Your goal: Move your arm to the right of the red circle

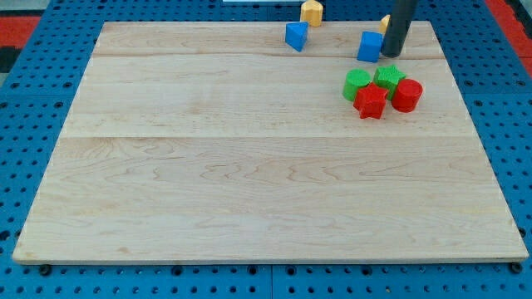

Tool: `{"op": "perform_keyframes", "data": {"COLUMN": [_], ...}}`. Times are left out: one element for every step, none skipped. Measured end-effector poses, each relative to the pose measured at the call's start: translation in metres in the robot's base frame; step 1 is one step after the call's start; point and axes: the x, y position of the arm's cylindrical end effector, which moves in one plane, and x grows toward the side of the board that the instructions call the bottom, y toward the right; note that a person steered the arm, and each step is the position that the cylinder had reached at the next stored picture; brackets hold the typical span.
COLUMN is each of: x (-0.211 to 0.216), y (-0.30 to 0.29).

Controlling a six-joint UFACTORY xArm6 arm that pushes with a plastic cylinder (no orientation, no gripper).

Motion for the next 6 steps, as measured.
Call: {"op": "perform_keyframes", "data": {"x": [0.004,0.014,0.043,0.090,0.105,0.098], "y": [-0.006,0.030,0.083,0.098,0.078,0.030]}}
